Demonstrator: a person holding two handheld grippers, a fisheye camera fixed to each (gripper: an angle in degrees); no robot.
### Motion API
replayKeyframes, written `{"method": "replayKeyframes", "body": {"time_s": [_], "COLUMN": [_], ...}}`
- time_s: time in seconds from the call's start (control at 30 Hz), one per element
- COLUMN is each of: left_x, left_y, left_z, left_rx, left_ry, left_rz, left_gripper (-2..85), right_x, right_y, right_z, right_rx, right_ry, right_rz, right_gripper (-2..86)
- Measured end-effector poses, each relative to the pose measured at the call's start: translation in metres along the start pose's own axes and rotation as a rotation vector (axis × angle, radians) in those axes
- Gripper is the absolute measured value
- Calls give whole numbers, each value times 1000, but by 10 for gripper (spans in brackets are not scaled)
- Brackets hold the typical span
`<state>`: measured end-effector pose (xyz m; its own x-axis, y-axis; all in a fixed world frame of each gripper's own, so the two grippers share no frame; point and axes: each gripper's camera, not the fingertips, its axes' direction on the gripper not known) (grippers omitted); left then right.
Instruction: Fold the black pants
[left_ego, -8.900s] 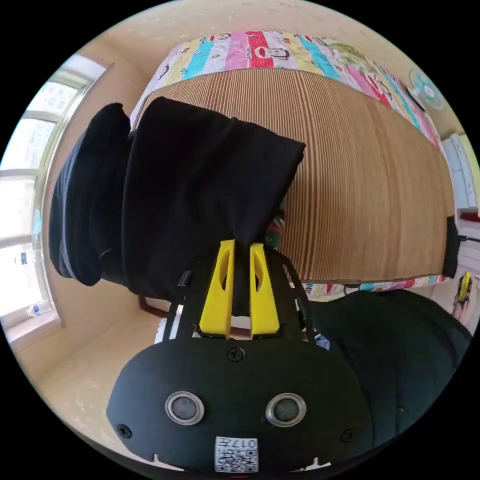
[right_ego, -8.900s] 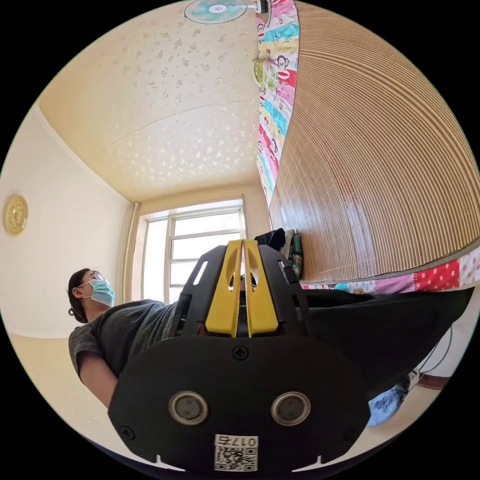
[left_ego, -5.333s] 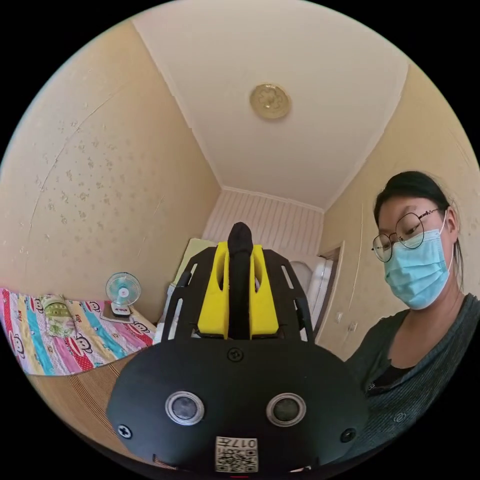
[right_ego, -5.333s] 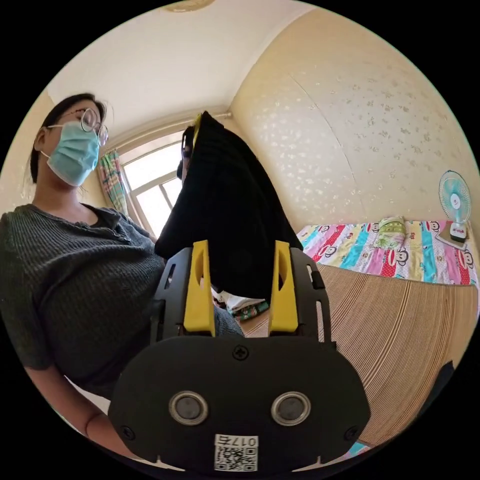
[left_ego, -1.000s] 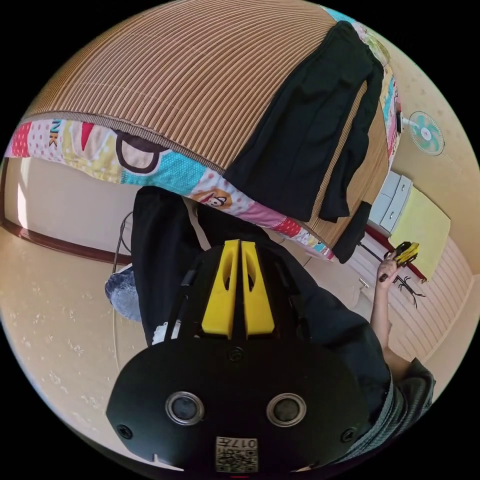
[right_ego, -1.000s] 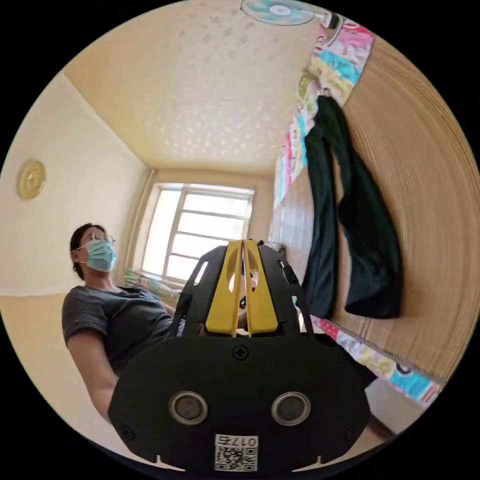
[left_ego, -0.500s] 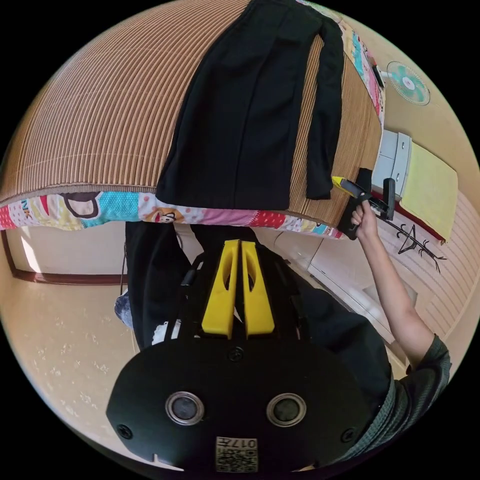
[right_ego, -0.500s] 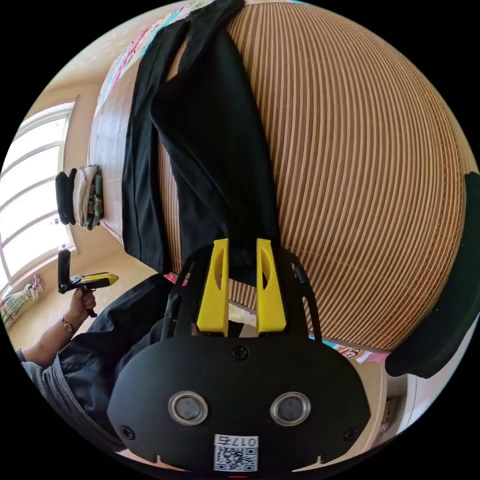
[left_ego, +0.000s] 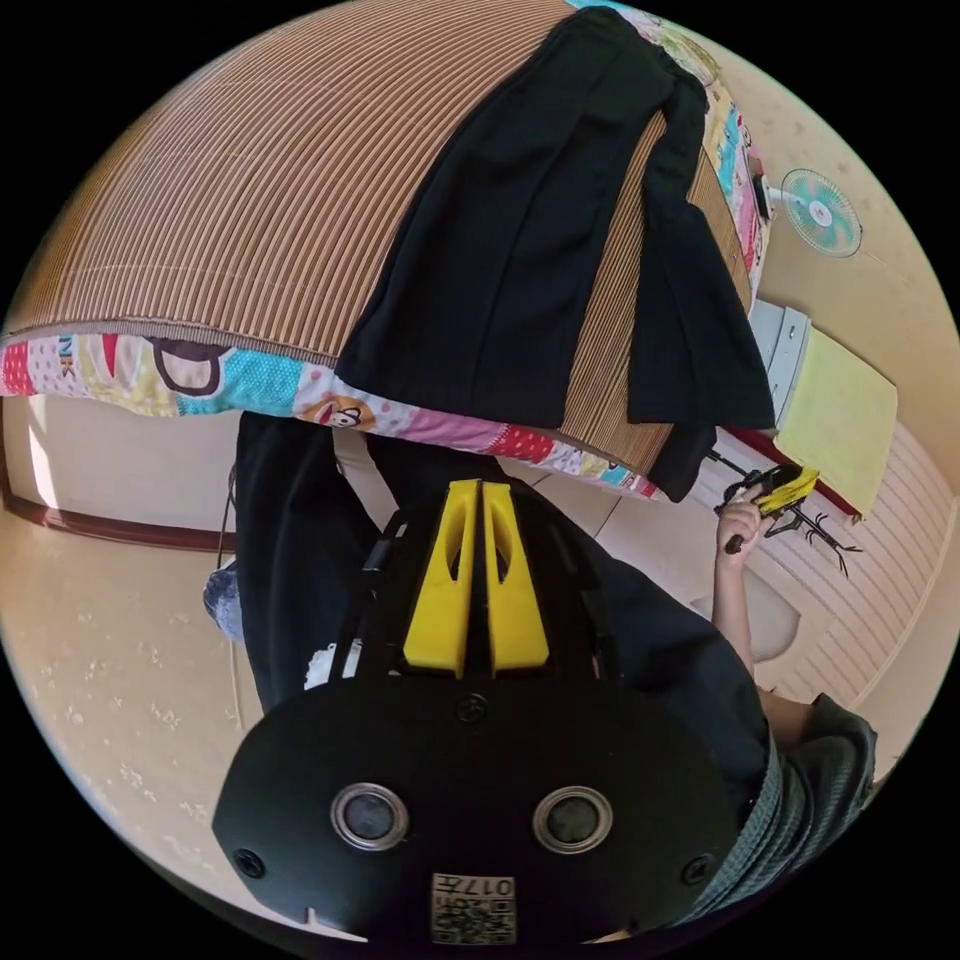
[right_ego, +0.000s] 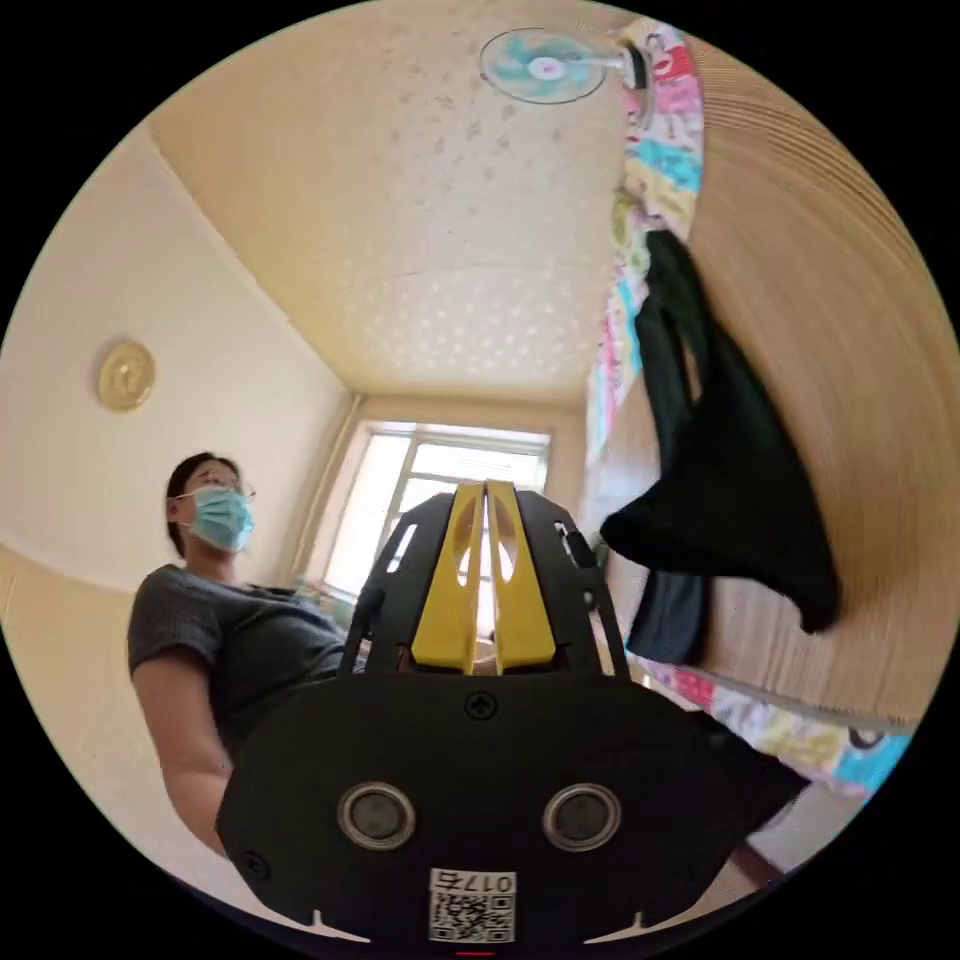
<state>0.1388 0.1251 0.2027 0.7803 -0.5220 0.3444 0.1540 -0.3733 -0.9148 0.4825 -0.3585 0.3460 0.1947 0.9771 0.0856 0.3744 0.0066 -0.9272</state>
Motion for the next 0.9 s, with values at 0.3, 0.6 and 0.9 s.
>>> {"method": "replayKeyframes", "body": {"time_s": [0.3,0.6,0.9], "left_x": [5,17,0], "left_y": [-6,-8,1], "left_z": [22,42,51], "left_rx": [-57,-73,-58], "left_ry": [-74,-75,-29], "left_rz": [5,18,-34], "left_gripper": [-10,-10,-10], "right_x": [-27,41,43], "right_y": [-11,16,18], "right_z": [175,366,351], "right_rx": [-622,-1034,-909], "right_ry": [773,964,907], "right_rz": [-309,-182,-49], "right_gripper": [131,154,44]}}
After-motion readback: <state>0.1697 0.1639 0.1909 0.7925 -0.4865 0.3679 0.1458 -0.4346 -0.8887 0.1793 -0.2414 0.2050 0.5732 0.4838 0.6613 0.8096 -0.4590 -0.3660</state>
